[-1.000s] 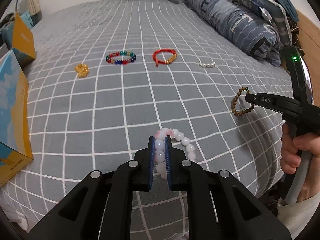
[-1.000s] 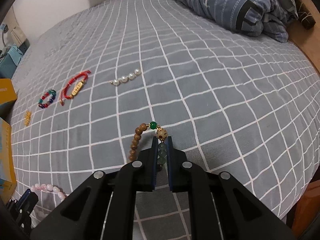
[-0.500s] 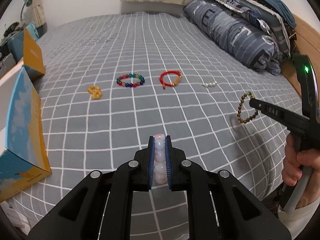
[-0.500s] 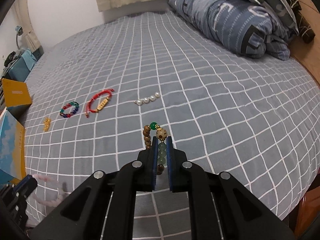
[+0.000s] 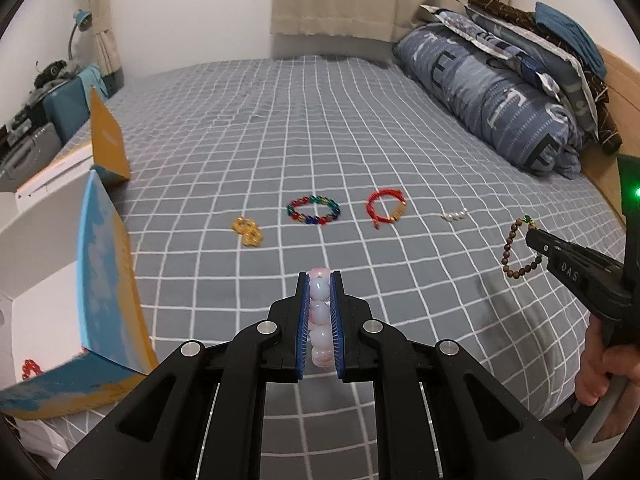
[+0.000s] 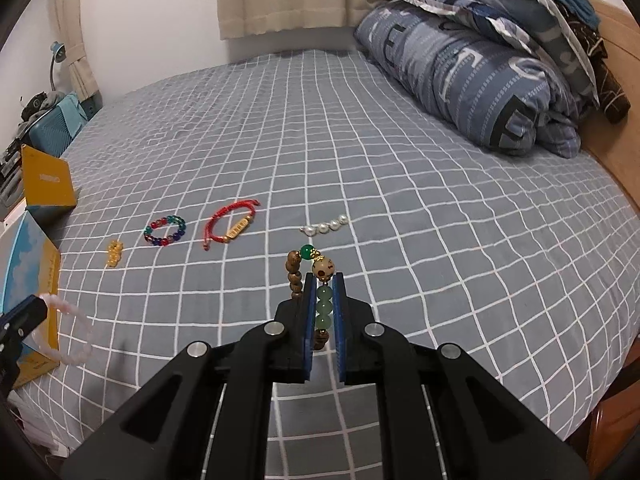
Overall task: Organize jewelry
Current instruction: 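Carry both bracelets over the white box with both tools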
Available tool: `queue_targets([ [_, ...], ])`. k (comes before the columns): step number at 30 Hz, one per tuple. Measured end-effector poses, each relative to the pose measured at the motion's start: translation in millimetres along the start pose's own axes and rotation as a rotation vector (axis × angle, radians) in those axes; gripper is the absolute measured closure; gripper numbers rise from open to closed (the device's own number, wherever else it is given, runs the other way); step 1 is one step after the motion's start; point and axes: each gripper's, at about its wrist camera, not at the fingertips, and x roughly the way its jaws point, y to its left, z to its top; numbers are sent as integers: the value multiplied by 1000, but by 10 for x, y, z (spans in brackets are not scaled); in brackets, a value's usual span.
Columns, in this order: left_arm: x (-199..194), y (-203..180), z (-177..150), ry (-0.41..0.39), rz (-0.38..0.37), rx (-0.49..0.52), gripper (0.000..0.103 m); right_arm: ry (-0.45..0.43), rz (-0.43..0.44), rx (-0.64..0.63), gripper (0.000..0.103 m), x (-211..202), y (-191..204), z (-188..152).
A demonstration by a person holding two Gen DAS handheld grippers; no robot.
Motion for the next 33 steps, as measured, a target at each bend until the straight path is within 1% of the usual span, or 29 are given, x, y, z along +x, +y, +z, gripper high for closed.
queue_targets([
  [9,-107,270,79,-31,43,-20,93,-43,25,-36,96,-147,338,67],
  [18,-228,554,132,-46,65,-46,93,-63,65,-86,96,-254,767,139],
  [27,-483,861,138,-82,87,-85,93,-77,121,-149,96,-350,1293,205],
  [33,-735,1138,103,-110,118,-129,93,-91,164,-207,96,-448,1749,228],
])
